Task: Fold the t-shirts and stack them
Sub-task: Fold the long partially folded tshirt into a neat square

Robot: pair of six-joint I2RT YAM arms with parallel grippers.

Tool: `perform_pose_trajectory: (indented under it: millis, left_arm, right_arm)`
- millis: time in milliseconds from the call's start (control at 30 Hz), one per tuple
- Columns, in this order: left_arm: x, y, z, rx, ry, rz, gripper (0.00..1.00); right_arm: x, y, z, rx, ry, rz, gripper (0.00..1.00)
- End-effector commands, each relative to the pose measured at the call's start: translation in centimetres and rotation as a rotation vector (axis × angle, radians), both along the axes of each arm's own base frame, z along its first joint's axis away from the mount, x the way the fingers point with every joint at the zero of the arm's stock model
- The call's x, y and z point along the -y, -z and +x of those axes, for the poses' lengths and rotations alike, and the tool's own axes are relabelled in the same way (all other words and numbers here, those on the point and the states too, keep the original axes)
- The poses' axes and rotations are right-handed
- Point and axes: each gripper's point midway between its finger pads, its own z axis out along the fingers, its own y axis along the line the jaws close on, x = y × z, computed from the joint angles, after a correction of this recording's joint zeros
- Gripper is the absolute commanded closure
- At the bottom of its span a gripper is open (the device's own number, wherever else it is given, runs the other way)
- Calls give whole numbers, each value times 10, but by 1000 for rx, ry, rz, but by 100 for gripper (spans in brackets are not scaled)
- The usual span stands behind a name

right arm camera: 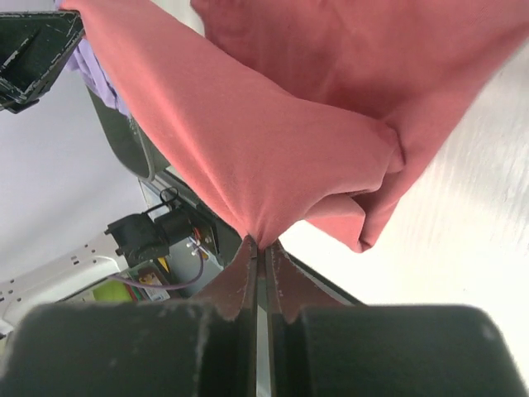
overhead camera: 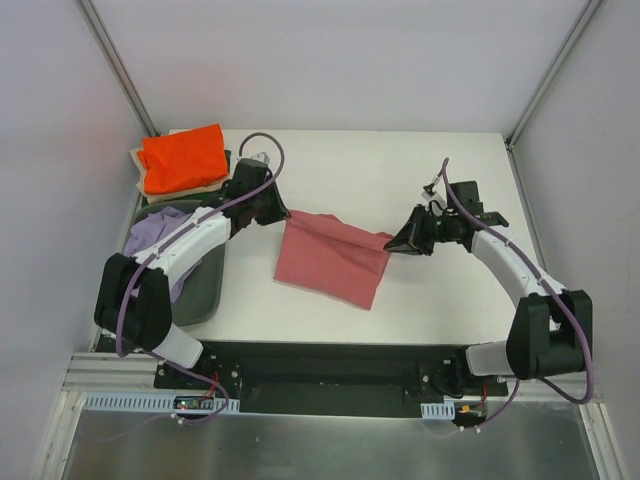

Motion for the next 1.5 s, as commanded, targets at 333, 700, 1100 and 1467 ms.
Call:
perform_pose_trajectory:
  millis: [333, 700, 1100, 1467]
  left_arm:
    - [16, 23, 67, 1, 22, 76, 95]
    - [27, 3, 63, 24, 97, 37, 1]
    - [66, 8, -14, -42, 288, -225, 1]
    - [61, 84, -42, -241, 256, -227, 1]
  right_arm:
    - [20, 31, 66, -30, 119, -14, 93]
    - [31, 28, 82, 2, 152, -76, 18]
    - [-38, 17, 47, 118, -69, -9, 4]
    - [-31, 98, 65, -59, -59, -131, 4]
